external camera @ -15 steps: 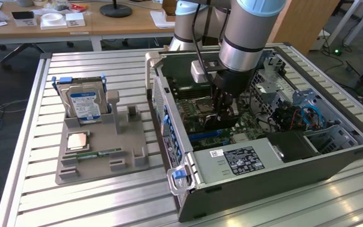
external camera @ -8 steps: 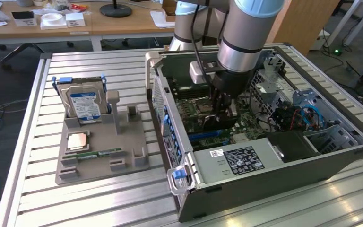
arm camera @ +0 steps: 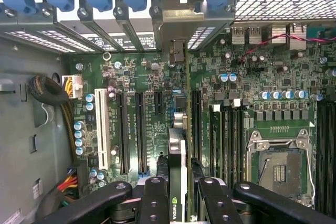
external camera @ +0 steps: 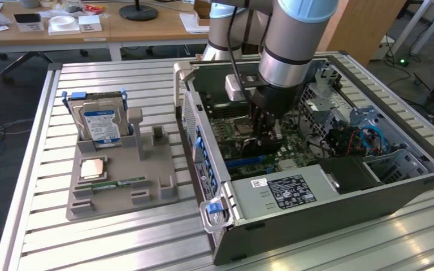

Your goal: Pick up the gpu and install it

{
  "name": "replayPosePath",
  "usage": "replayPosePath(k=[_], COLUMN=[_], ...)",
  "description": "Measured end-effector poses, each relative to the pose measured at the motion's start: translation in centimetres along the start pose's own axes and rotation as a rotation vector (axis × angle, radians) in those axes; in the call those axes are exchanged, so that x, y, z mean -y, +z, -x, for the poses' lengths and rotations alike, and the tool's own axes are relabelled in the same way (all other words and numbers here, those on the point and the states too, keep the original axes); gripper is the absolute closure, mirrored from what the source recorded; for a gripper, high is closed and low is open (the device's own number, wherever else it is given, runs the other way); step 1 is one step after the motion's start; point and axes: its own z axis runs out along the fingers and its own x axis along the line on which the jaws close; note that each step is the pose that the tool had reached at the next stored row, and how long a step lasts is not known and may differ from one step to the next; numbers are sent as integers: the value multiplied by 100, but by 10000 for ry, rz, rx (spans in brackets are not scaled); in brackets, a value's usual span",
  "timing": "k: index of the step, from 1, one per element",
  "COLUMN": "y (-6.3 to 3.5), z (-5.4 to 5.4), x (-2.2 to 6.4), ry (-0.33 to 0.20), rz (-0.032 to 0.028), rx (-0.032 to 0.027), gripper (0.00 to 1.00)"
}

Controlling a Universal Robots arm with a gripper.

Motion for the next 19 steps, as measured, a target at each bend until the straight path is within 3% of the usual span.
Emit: replayPosePath(k=[19], y=[59], z=[-5], x=[-53], ry=[-1], rz=[0], rx=[-1], gripper=[73])
